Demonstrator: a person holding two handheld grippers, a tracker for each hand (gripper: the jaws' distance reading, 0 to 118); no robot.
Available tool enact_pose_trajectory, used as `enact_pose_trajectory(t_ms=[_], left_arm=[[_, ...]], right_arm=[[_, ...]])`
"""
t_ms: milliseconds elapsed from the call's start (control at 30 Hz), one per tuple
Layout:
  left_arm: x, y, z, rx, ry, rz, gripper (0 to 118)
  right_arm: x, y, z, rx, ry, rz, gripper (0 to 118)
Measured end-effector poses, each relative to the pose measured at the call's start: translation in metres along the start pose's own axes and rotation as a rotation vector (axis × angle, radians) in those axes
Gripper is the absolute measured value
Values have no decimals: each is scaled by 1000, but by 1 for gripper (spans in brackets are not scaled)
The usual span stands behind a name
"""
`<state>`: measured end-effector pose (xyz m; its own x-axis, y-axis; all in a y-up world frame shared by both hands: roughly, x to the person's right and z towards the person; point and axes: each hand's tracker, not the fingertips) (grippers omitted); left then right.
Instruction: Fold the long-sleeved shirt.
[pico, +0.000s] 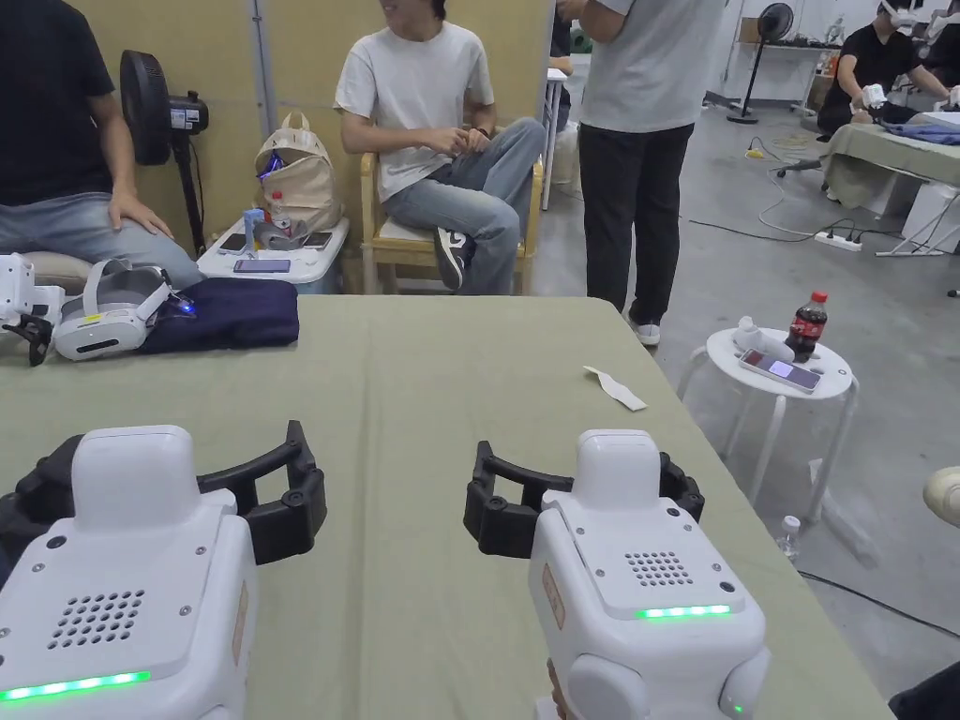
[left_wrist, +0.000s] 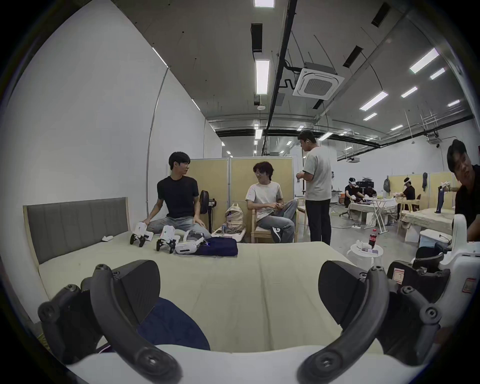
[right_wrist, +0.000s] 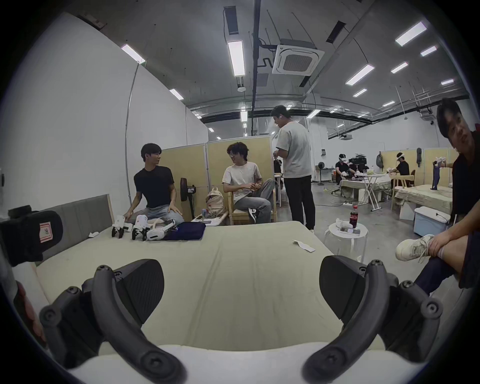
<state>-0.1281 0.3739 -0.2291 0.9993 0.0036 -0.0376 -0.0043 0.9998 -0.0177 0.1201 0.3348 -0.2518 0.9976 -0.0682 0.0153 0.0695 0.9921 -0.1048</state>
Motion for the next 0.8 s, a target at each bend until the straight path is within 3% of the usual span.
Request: enact_pose_trajectory(t_ms=[433,800], left_arm=[[-1,-2,-4,-35,19,33,118],[1,0,-5,-20,31,20,118]], right_arm=[[-9,3,1,3,22,63,118],[-9,1,-2,-1,18,49,118]])
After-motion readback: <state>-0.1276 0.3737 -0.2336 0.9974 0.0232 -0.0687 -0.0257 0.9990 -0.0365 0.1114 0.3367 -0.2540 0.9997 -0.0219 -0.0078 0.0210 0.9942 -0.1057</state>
